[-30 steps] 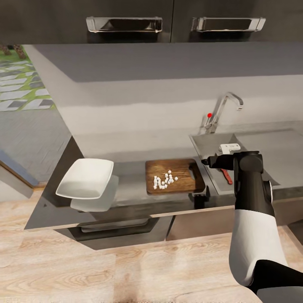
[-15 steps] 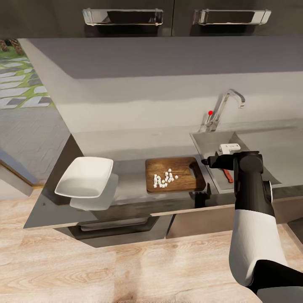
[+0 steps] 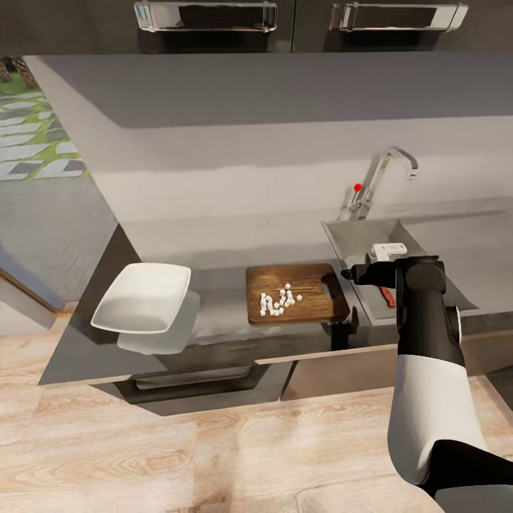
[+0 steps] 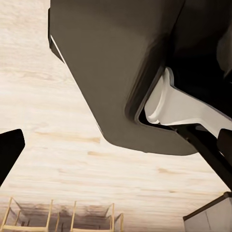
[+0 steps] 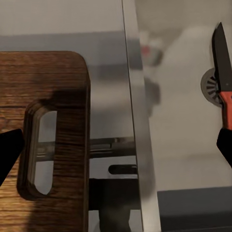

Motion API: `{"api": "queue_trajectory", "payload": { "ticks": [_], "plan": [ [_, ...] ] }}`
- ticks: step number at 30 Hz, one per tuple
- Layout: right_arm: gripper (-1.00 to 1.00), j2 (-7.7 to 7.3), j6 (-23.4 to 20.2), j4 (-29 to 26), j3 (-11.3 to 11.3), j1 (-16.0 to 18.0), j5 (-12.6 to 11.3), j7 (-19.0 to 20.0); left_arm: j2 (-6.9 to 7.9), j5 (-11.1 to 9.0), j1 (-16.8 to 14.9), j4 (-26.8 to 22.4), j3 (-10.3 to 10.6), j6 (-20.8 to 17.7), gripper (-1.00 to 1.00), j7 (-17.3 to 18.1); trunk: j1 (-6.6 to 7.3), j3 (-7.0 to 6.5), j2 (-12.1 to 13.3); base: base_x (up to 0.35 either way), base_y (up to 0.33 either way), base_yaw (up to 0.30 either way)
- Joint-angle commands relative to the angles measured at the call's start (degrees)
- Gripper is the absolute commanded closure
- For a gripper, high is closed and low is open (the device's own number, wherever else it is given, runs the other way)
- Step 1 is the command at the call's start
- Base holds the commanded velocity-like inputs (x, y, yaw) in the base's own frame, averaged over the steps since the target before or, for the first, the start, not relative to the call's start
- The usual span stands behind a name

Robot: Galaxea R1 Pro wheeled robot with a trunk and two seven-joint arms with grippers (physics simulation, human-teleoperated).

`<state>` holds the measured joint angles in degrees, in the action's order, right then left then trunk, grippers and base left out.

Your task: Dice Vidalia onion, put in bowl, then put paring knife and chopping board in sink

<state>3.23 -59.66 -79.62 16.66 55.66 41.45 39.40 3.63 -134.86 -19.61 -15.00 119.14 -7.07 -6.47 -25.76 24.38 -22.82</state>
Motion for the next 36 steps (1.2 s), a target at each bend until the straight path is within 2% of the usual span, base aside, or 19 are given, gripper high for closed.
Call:
{"api": "queue_trajectory", "payload": {
  "ticks": [1,6,22,29,36],
  "plan": [
    [-1.00,0.05,-0.1,0.0,0.1,0.1,0.6,0.6,0.04,-0.1,-0.1,-0.2,0.1,0.1,-1.00,-0.3,-0.03,0.15,-0.1,0.000,0.000,0.000],
    [-1.00,0.03,-0.1,0.0,0.1,0.1,0.6,0.6,-0.02,-0.1,-0.1,-0.2,0.1,1.7,-1.00,-0.3,-0.03,0.43,-0.1,0.000,0.000,0.000],
    [-1.00,0.03,-0.1,0.0,0.1,0.1,0.6,0.6,-0.03,-0.1,-0.1,-0.2,0.1,2.0,-1.00,-0.3,-0.03,1.03,-0.1,0.000,0.002,0.000],
    [-1.00,0.03,-0.1,0.0,0.1,0.1,0.6,0.6,-0.03,-0.1,-0.1,-0.2,0.1,2.0,-1.00,-0.3,-0.03,1.04,-0.1,0.000,0.183,0.000],
    [-1.00,0.05,-0.1,0.0,0.1,0.1,0.6,0.6,-0.06,-0.1,-0.1,-0.2,0.1,2.0,-1.00,-0.3,-0.03,1.04,-0.1,0.000,0.047,0.000]
  ]
}}
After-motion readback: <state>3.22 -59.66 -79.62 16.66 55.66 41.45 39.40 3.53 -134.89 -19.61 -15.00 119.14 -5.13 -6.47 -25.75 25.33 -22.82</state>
